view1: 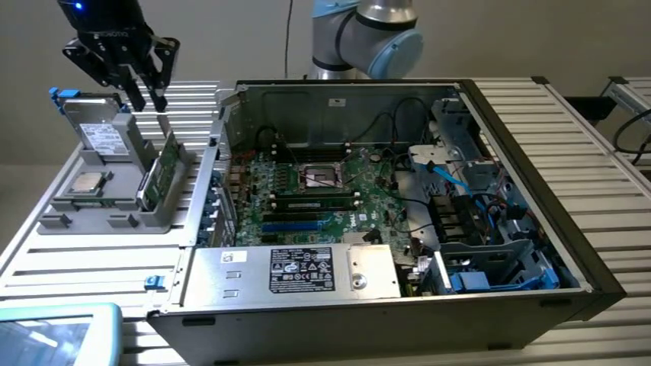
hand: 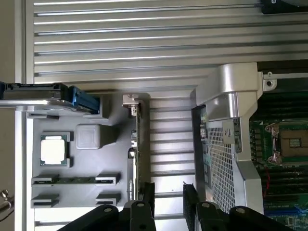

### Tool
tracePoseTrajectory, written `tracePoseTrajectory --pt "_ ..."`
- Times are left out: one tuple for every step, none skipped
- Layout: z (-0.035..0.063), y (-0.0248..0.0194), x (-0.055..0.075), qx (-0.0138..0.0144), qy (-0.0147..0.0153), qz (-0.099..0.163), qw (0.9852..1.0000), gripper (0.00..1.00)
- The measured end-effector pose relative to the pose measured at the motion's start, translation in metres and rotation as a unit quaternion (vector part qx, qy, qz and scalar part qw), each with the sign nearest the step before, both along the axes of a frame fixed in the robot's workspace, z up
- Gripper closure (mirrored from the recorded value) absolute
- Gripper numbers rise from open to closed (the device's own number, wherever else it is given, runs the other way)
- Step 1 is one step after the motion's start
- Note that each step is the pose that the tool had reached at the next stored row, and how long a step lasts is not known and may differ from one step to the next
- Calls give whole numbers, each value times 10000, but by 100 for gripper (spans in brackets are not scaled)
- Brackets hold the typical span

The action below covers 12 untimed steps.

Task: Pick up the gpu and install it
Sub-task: 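Reach for the gpu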

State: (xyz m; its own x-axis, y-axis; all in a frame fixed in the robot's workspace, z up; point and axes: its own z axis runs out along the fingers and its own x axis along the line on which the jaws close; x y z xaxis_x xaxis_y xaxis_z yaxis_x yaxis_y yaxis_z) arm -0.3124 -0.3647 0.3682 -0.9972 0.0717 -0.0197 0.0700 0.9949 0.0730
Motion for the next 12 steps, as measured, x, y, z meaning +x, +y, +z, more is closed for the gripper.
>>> tracePoseTrajectory --pt "-13 0 -45 3 0 0 10000 62" --pt "-27 1 -90 5 0 0 10000 62" --pt "-40 2 -135 7 0 -1 10000 62" --pt "-53 2 -181 10 0 0 10000 62" --pt "-65 2 -226 13 0 0 10000 62" --pt "-78 3 -274 16 0 0 10000 62" --pt "-89 4 -318 18 0 0 10000 62" --pt "-99 5 -360 22 0 0 10000 62" --pt "-108 5 -395 26 0 0 10000 62" --pt "-116 5 -413 32 0 -1 10000 62" --pt "-118 5 -416 39 0 0 10000 62" --pt "-118 5 -416 39 0 0 10000 62"
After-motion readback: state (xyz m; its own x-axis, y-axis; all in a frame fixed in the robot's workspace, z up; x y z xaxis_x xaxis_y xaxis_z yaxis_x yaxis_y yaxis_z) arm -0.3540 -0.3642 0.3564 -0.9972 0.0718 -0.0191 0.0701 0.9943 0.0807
